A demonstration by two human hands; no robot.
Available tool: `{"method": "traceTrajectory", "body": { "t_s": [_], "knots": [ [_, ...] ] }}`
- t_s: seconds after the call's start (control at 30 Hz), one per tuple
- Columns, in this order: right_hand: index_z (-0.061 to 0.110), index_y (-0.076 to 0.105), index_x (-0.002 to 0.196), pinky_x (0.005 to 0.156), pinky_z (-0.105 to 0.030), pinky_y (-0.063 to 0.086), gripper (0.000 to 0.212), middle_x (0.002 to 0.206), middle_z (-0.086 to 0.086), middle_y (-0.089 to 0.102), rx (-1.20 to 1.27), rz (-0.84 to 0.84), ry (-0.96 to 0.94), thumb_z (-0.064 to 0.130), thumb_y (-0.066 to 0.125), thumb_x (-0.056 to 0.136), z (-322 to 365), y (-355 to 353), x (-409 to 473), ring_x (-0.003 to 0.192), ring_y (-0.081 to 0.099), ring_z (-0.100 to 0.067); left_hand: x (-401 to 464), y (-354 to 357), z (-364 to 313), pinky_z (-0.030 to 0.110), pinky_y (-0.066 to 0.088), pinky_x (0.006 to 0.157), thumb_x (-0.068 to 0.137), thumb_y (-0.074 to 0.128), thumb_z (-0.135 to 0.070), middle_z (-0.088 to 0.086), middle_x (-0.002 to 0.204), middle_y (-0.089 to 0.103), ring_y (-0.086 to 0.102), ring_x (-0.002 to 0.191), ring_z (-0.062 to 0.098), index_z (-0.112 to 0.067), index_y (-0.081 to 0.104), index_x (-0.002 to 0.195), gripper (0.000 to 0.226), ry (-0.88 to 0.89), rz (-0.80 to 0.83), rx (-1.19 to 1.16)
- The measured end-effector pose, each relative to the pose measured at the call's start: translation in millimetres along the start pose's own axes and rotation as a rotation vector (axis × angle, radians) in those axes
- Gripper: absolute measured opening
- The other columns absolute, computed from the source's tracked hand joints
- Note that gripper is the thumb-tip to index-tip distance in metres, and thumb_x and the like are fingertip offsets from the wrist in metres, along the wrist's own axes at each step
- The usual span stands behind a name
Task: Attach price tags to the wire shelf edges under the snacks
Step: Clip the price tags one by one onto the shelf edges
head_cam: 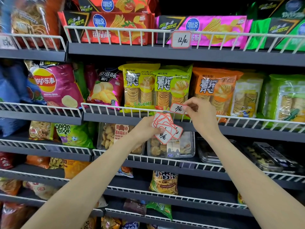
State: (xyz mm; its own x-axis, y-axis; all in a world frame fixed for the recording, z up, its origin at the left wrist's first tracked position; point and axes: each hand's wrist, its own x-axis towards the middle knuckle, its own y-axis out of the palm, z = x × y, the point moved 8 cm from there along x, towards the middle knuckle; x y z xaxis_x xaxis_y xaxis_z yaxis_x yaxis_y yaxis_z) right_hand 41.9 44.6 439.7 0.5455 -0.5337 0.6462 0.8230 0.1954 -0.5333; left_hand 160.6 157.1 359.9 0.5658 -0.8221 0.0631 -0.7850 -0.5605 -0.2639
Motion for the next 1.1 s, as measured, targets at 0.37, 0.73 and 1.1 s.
{"method": "traceTrajectory", "body": {
  "t_s": [0.37, 0.73, 1.1],
  "knots": [
    [0.013, 0.066, 0.088, 0.064, -0.010, 0.042, 0.009, 0.083, 0.005, 0.065, -0.015, -0.004, -0.038, 0.007, 0.060, 0.089, 2.2, 6.7, -0.5, 0.076, 0.058, -0.009, 0.3, -10.7, -8.4, 0.041, 0.047, 0.096, 0.088, 0.060, -0.003, 0.016, 0.108, 0.068, 0.062, 0.104, 0.028, 0.003, 0.062, 0.106, 0.019, 0.084, -0.014, 0.292],
    [0.015, 0.072, 0.097, 0.066, -0.027, 0.040, 0.014, 0.096, -0.001, 0.057, -0.311, 0.063, -0.178, 0.017, 0.061, 0.089, 9.7, 27.9, 2.3, 0.092, 0.054, -0.018, -4.4, -13.8, -5.6, 0.040, 0.042, 0.102, 0.089, 0.059, -0.005, 0.006, 0.119, 0.064, 0.058, 0.111, 0.021, -0.010, 0.051, 0.129, 0.042, 0.104, 0.065, 0.494],
    [0.016, 0.063, 0.088, 0.041, -0.012, 0.010, 0.033, 0.070, -0.002, 0.055, -0.641, 0.046, -0.311, 0.002, 0.081, 0.065, 9.6, 42.8, -8.0, 0.066, 0.052, -0.022, -4.6, -11.6, -3.8, 0.034, 0.041, 0.103, 0.089, 0.059, -0.004, 0.004, 0.120, 0.063, 0.057, 0.112, 0.017, -0.017, 0.040, 0.141, 0.057, 0.114, 0.086, 0.477]
  ]
}}
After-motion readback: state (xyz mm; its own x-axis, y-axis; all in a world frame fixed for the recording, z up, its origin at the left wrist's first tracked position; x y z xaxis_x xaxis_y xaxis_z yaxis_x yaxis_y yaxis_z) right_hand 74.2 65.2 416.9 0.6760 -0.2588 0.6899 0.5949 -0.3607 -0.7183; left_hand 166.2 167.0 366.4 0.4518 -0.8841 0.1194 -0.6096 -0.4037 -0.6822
